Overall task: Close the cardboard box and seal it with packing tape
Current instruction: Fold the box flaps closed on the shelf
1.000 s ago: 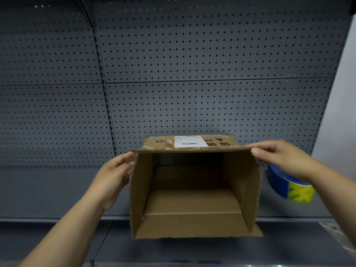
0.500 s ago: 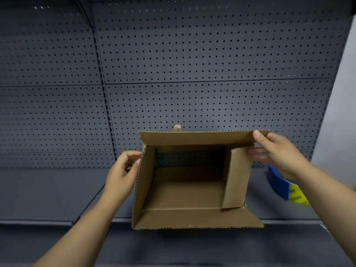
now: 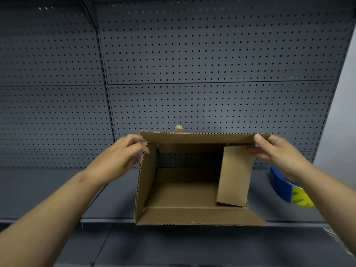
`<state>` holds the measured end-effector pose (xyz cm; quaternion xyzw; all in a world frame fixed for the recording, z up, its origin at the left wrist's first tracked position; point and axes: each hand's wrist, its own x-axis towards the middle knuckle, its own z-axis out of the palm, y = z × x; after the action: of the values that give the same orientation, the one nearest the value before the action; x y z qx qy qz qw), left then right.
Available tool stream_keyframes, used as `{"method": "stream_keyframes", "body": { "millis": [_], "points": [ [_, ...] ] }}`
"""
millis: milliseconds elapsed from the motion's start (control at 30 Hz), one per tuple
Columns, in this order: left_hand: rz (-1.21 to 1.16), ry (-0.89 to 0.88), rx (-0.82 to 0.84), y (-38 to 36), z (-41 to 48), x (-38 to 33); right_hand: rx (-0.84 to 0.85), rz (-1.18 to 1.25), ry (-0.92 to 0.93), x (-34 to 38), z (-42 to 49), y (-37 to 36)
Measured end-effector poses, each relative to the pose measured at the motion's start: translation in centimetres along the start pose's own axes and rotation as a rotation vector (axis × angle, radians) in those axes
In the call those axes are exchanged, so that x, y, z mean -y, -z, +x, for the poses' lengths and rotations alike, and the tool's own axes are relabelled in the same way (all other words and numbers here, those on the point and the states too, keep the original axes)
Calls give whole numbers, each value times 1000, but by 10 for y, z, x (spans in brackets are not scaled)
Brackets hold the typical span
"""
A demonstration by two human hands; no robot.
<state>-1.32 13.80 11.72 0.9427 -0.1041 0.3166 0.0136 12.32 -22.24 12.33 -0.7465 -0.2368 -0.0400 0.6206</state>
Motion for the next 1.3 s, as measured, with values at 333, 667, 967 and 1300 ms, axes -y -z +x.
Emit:
{"method": "stream_keyframes", "body": {
  "millis": [333, 667, 967, 1300],
  "points": [
    [-72, 160, -171, -19, -19, -5, -15, 21, 42, 3, 3, -7],
    [96, -59, 212, -90, -93, -129, -32, 10, 34, -2, 4, -9],
    [-11, 119, 322, -95, -47, -168, -45, 14, 54, -1, 4, -16],
    [-11, 167, 461, -100, -18, -180, -98, -13, 83, -4, 7, -22]
  ]
}}
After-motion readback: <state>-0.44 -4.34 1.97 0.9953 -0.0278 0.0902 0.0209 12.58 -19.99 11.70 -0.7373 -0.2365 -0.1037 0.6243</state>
